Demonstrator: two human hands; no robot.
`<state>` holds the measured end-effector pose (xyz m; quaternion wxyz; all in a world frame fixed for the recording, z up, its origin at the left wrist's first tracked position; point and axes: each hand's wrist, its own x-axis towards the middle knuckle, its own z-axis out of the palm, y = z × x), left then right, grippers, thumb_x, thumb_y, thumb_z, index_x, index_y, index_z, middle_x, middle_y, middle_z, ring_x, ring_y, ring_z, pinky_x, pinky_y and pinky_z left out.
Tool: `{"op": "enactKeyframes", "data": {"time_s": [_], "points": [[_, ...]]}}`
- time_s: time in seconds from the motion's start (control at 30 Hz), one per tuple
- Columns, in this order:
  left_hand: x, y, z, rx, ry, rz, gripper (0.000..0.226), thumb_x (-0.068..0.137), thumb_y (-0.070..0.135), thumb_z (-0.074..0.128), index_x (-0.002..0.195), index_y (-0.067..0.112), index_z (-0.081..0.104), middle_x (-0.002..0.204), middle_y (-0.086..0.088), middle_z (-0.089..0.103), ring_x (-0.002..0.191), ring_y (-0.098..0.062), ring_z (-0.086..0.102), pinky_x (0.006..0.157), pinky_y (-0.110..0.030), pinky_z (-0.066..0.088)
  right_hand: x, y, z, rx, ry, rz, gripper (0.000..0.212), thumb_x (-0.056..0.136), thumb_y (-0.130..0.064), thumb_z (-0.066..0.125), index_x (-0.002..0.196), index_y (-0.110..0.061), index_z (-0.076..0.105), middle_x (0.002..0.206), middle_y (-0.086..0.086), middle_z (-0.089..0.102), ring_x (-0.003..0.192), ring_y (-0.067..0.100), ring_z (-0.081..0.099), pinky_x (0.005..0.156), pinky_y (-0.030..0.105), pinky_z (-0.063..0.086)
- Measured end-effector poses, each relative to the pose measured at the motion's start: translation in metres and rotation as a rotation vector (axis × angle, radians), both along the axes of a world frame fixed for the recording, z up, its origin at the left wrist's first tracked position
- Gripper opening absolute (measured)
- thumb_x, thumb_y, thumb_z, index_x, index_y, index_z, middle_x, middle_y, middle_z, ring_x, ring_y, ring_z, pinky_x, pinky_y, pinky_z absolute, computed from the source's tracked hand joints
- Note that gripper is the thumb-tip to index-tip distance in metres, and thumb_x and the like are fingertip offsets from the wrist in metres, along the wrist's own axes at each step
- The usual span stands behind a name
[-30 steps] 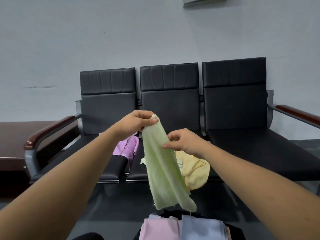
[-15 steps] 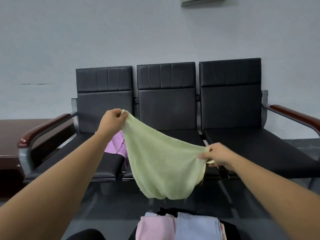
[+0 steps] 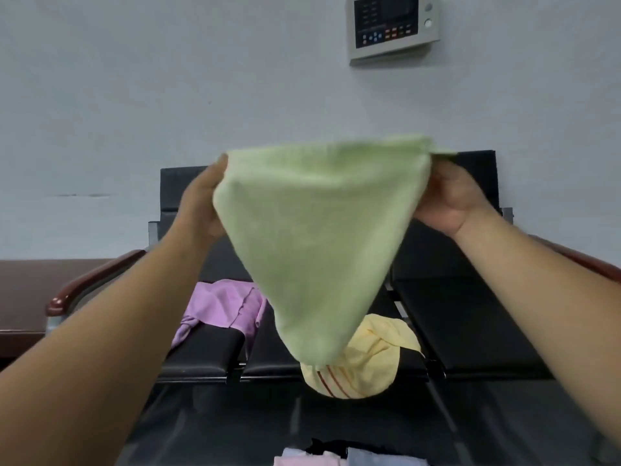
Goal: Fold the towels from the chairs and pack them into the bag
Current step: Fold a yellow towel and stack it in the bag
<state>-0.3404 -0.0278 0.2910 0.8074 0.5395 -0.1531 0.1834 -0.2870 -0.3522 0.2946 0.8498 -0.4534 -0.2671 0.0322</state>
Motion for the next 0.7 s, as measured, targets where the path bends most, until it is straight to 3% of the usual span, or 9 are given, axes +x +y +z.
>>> {"op": "enactKeyframes", "data": {"time_s": [0.07,0.1,0.17,0.23,0.3,0.4,0.5,0.6,0.7], "points": [[-0.005,-0.004,0.016,0.074,-0.026,0.034,0.042,0.105,0.026,0.043,0.089,0.014,0.080,0.082,0.001,0.077,0.079,-0.017,0.074,0.063,-0.026,0.058,-0.005,0.002,0.011,-0.060,0.031,-0.001,0.031,0.099,-0.025,0.053,0.115,-0.009,0.073,0.102,0.007,0.077,0.092,0.019,0.075,0.077,0.034,0.061],[-0.002,-0.003,0.018,0.185,-0.019,0.158,0.033,0.105,0.022,0.048,0.087,0.016,0.075,0.075,0.004,0.074,0.073,-0.018,0.070,0.060,-0.025,0.056,-0.005,0.004,0.012,-0.164,0.078,-0.066,0.031,0.099,-0.022,0.058,0.124,-0.006,0.069,0.107,0.010,0.076,0.090,0.019,0.075,0.073,0.034,0.062],[0.009,0.005,0.016,0.574,0.084,0.513,0.019,0.101,0.023,0.058,0.085,0.019,0.067,0.073,0.004,0.066,0.073,-0.019,0.060,0.063,-0.027,0.050,-0.001,0.006,0.006,-0.424,0.146,-0.335,0.032,0.095,-0.014,0.069,0.125,-0.003,0.066,0.114,0.015,0.074,0.085,0.021,0.075,0.066,0.035,0.061],[0.015,0.015,0.007,0.857,0.181,0.788,0.016,0.097,0.026,0.059,0.088,0.016,0.068,0.081,-0.004,0.065,0.076,-0.021,0.056,0.068,-0.032,0.046,0.001,0.003,0.000,-0.548,0.149,-0.541,0.037,0.091,-0.010,0.075,0.125,-0.002,0.064,0.108,0.013,0.072,0.088,0.022,0.072,0.066,0.035,0.059],[0.017,0.018,-0.002,0.928,0.198,0.822,0.023,0.093,0.025,0.059,0.088,0.004,0.068,0.081,-0.015,0.064,0.074,-0.023,0.057,0.070,-0.035,0.047,0.000,-0.001,-0.006,-0.561,0.114,-0.581,0.034,0.092,-0.013,0.074,0.124,-0.004,0.065,0.101,0.006,0.070,0.090,0.019,0.070,0.068,0.035,0.059],[0.008,0.002,-0.006,0.855,0.124,0.618,0.020,0.092,0.017,0.062,0.095,0.000,0.070,0.079,-0.013,0.061,0.071,-0.020,0.058,0.067,-0.030,0.052,-0.006,0.004,-0.009,-0.601,0.034,-0.584,0.011,0.096,-0.023,0.071,0.103,-0.015,0.070,0.105,0.005,0.072,0.094,0.020,0.071,0.081,0.042,0.061],[0.001,-0.020,-0.002,0.648,0.109,0.288,0.013,0.096,0.006,0.063,0.103,0.011,0.073,0.089,-0.009,0.066,0.076,-0.017,0.060,0.063,-0.020,0.056,-0.009,0.014,-0.009,-0.678,-0.059,-0.639,0.024,0.098,-0.033,0.066,0.093,-0.009,0.071,0.104,0.014,0.072,0.096,0.030,0.070,0.087,0.048,0.060],[-0.001,-0.033,0.001,0.555,0.134,0.003,0.012,0.097,0.002,0.060,0.105,0.003,0.070,0.098,-0.013,0.065,0.089,-0.020,0.059,0.073,-0.022,0.058,-0.008,0.025,-0.011,-0.759,-0.169,-0.634,0.039,0.099,-0.033,0.064,0.096,0.005,0.069,0.087,0.009,0.061,0.082,0.020,0.059,0.076,0.030,0.049],[-0.003,-0.041,-0.002,0.622,0.126,-0.193,0.022,0.099,-0.004,0.054,0.119,-0.006,0.063,0.099,-0.012,0.070,0.094,-0.020,0.068,0.087,-0.029,0.059,-0.009,0.029,-0.013,-0.827,-0.208,-0.613,0.019,0.097,-0.023,0.069,0.090,-0.006,0.075,0.076,-0.005,0.063,0.066,0.006,0.053,0.064,0.019,0.042]]}}
